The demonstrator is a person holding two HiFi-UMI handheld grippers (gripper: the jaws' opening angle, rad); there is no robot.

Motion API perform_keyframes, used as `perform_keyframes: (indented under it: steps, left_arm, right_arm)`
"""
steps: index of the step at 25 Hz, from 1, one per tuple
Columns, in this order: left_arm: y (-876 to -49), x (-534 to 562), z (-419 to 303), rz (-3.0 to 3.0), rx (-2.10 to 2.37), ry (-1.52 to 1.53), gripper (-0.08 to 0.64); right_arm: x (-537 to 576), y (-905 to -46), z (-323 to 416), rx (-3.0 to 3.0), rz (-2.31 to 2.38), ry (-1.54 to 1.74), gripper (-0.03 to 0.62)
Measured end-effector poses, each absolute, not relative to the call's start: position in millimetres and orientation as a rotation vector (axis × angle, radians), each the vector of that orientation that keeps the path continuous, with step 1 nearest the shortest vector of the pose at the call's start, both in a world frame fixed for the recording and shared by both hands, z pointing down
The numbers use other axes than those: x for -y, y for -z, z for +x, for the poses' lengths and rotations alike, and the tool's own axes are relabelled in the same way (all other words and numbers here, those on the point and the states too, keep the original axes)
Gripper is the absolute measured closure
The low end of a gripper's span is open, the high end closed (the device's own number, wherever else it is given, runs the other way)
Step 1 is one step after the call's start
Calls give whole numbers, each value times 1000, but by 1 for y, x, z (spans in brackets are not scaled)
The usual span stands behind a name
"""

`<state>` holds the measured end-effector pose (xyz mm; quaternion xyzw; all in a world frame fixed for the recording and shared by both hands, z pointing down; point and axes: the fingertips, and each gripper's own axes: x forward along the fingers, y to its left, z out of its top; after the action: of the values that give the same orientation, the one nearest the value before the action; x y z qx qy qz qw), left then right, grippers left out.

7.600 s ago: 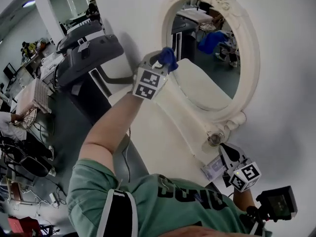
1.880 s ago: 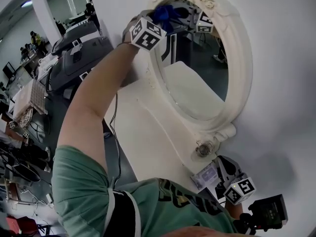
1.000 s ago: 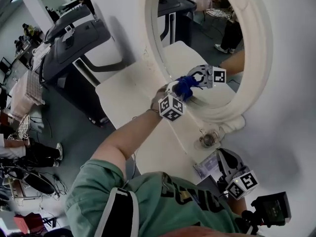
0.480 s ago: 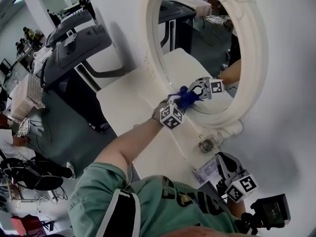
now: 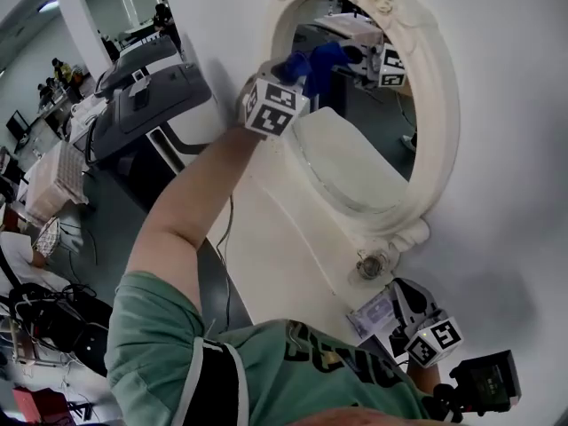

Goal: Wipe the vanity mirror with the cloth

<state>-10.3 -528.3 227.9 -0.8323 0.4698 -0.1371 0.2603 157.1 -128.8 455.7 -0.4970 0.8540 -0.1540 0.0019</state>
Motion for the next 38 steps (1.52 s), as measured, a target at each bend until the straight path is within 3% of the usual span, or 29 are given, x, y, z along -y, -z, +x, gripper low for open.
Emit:
perform_keyframes:
  steps: [5,11,19,24,33,38]
  left_arm:
    - [-136,547,-12,-2097,-1296,388,477]
    - [-136,563,2,-1992,-1263,555,476]
    - [-142,557,3,-1981,-1246,527,482]
    - [-227,532,19,-2048,-1185,565,483]
    - [-499,435,75,-2384,-1021,762,481]
    - [-594,399,95,-2468,-901,903,480]
  right_arm:
    - [129,-453,163,-2666,-1556,473,580]
    - [126,-457,172,-2640,-1560,466,580]
    - [125,-459,168,-2640,-1563,482,580]
    - [123,-458,162,-2638,-1543,524,580]
    - [113,-470,155,-2689,-1555,589,580]
    - [110,-477,158,-2691,-1575,617,580]
